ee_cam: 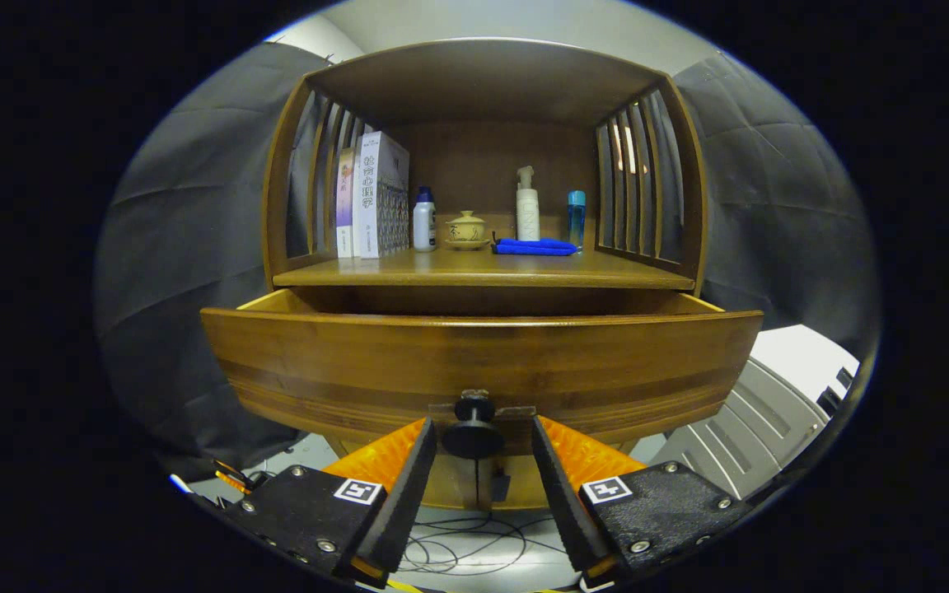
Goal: Pull open the drawer, take out the items inside it, and place them on the countertop above the cabinet.
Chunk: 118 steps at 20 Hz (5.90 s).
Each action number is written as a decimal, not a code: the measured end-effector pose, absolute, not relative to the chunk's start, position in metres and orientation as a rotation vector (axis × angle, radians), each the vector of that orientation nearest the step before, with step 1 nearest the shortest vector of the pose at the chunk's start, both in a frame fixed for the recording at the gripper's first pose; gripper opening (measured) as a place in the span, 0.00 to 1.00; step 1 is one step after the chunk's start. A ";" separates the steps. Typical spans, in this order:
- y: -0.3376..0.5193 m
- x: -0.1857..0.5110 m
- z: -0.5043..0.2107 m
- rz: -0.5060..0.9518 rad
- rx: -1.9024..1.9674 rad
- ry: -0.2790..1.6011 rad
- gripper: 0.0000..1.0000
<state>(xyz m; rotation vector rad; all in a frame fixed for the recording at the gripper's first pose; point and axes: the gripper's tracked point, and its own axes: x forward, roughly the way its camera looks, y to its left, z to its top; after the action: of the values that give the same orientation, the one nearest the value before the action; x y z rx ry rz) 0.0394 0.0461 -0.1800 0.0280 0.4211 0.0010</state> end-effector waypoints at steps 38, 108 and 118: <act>0.020 0.099 -0.110 -0.109 0.020 0.462 0.94; 0.004 0.257 -0.064 -0.003 0.073 0.455 0.23; -0.009 0.235 -0.034 -0.002 0.049 0.326 0.97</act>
<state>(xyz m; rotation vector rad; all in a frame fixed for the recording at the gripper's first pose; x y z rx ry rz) 0.2347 -0.0086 -0.0344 0.0493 0.3255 -0.0025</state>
